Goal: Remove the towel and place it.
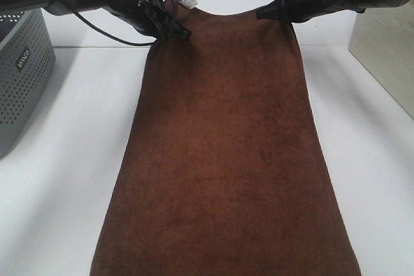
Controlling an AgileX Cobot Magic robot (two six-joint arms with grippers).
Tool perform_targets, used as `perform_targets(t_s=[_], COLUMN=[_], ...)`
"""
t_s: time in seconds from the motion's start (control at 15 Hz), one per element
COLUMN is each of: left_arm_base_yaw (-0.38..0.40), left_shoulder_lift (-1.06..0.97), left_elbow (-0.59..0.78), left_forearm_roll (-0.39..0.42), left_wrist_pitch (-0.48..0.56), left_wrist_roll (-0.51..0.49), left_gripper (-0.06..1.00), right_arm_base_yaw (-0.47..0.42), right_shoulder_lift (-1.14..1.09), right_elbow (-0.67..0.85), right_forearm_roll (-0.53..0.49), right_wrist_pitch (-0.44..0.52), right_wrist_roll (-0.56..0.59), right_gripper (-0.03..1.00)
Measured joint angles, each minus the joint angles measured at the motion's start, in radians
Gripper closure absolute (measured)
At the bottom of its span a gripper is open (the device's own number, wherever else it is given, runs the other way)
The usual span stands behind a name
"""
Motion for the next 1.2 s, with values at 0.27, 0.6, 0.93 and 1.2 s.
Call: perform_targets(t_s=[0.27,0.6,0.93,1.2], left_arm_base_yaw=[0.012,0.018,0.018,0.028], left_shoulder_lift=[0.042,0.088,0.113,0.151], left_elbow=[-0.003,-0.005,-0.005,-0.005], left_forearm_roll=[0.013,0.014,0.014,0.01], left_wrist_pitch=[-0.05,-0.114,-0.187,-0.236], left_wrist_roll=[0.0,0.0,0.0,0.0], left_gripper=[0.94,0.94,0.94,0.94], right_arm_base_yaw=[0.0,0.0,0.0,0.0], right_shoulder_lift=[0.065,0.119,0.169,0.183], right_elbow=[-0.019,-0.079,-0.116,-0.121], right_forearm_roll=[0.0,0.0,0.0,0.0], right_wrist_pitch=[0.005,0.007,0.013,-0.013], right_wrist_roll=[0.0,0.0,0.0,0.0], right_gripper=[0.96,0.96,0.96,0.96])
